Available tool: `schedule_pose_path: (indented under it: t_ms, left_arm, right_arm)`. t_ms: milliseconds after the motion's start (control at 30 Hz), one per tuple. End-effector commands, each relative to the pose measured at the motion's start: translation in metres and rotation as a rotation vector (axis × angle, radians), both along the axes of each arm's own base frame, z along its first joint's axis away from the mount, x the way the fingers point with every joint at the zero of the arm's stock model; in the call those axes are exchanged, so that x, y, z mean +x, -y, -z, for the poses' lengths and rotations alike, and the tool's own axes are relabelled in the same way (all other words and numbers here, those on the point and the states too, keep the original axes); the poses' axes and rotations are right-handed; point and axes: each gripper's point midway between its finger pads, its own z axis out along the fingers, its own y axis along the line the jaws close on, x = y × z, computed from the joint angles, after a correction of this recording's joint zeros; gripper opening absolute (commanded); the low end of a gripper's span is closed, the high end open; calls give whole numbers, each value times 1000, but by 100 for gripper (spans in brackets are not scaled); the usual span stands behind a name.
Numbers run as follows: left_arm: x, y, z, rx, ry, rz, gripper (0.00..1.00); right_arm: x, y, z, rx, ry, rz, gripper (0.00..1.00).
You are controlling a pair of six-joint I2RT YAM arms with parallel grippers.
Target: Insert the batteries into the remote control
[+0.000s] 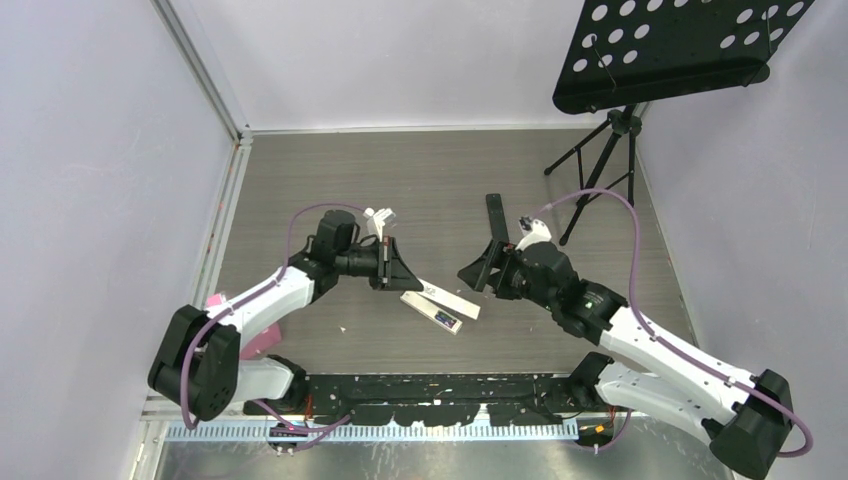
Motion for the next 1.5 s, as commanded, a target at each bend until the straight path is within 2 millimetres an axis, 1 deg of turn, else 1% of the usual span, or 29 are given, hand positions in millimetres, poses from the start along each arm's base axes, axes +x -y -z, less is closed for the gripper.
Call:
schedule_pose_path:
  t_ms: [0, 67, 133, 200, 267, 333, 433, 500, 533, 767, 867, 967, 1000, 1033, 1133, 1200, 1233, 1267, 1300, 1367, 1433, 1467]
  left_arm:
    - [5, -1, -40, -126, 64, 30, 0]
    - [8, -2, -47, -164, 59, 26, 0]
    - [10, -4, -50, -177, 55, 16, 0]
    - [11, -5, -50, -180, 50, 11, 0]
    - [12, -7, -51, -181, 46, 5, 0]
    - [12, -8, -51, -185, 42, 2, 0]
    - [11, -9, -54, -196, 46, 1, 0]
    - [9, -10, -56, -201, 49, 6, 0]
    - [8, -10, -57, -203, 50, 9, 0]
    - [3, -10, -62, -218, 56, 28, 0]
    - [2, -11, -63, -222, 54, 33, 0]
    - [4, -11, -60, -215, 40, 25, 0]
    - [5, -12, -59, -212, 34, 19, 0]
    - [6, -12, -57, -207, 28, 11, 0]
    - [10, -15, -51, -192, 8, -14, 0]
    - [13, -17, -46, -176, -4, -37, 10]
    - [15, -18, -44, -162, 0, -51, 19]
    - [17, -20, -40, -143, 0, -67, 32]
    - [19, -22, -37, -120, 2, -83, 41]
    - [23, -27, -29, -61, 20, -117, 53]
    - [26, -36, -16, 36, 20, -168, 72]
    - [29, -43, -9, 92, 23, -196, 79]
  right_arm:
    - [-10, 4, -1, 100, -54, 53, 80]
    - [-20, -4, -5, 173, -76, 10, 80]
    - [-29, -13, -10, 249, -94, -33, 80]
    - [-33, -18, -16, 313, -104, -53, 79]
    - [-36, -20, -17, 343, -106, -64, 77]
    - [-36, -21, -14, 347, -107, -67, 70]
    - [-35, -21, -15, 368, -82, -74, 62]
    - [-32, -23, -28, 418, -33, -80, 57]
    - [-31, -23, -34, 441, -12, -78, 56]
    - [-28, -21, -46, 517, 43, -63, 57]
    - [-29, -19, -53, 553, 64, -62, 54]
    - [-32, -18, -61, 585, 93, -76, 46]
    - [-32, -18, -60, 585, 96, -77, 41]
    - [-32, -17, -60, 580, 97, -76, 33]
    - [-29, -16, -54, 553, 81, -56, 20]
    - [-26, -14, -47, 524, 61, -28, 9]
    - [-23, -13, -43, 498, 52, -7, 2]
    - [-20, -11, -36, 462, 37, 13, 1]
    - [-18, -10, -31, 427, 23, 23, 0]
    - [-16, -9, -20, 361, 0, 28, 0]
    - [-16, -10, -11, 306, -14, 17, 0]
    - [-16, -11, -6, 275, -19, 0, 1]
